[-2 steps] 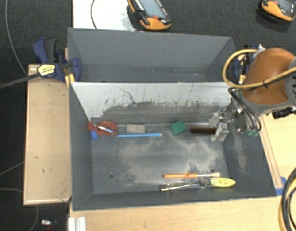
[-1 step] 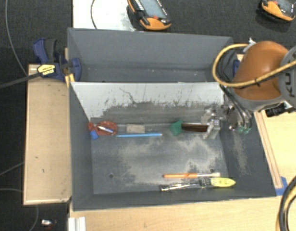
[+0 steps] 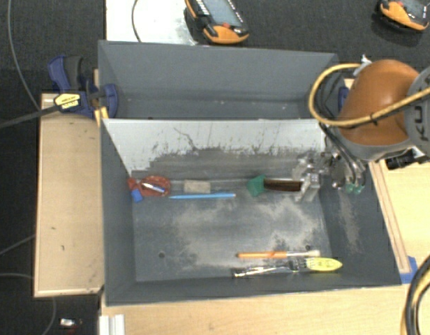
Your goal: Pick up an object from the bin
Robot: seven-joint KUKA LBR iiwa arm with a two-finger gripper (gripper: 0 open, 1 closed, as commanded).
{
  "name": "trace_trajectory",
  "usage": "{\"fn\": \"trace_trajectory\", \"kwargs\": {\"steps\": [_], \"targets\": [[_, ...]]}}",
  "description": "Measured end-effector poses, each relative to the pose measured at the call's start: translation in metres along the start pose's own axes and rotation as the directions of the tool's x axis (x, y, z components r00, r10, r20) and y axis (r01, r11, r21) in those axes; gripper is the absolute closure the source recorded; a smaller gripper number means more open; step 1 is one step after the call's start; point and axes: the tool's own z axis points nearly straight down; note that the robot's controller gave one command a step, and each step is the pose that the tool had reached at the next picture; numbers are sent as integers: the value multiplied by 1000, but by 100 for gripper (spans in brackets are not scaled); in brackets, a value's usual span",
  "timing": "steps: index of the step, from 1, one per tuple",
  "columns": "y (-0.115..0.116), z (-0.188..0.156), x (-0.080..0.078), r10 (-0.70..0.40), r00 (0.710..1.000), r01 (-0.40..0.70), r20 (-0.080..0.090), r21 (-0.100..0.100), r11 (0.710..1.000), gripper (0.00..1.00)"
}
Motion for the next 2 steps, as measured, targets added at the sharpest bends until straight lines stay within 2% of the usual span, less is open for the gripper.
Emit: {"fn": "trace_trajectory", "kwargs": {"steps": [1, 2], "targets": [[-23, 47, 8, 79, 997, -79, 5, -1, 997, 100], [-45, 88, -9, 64, 998, -64, 13, -1, 998, 100]]}}
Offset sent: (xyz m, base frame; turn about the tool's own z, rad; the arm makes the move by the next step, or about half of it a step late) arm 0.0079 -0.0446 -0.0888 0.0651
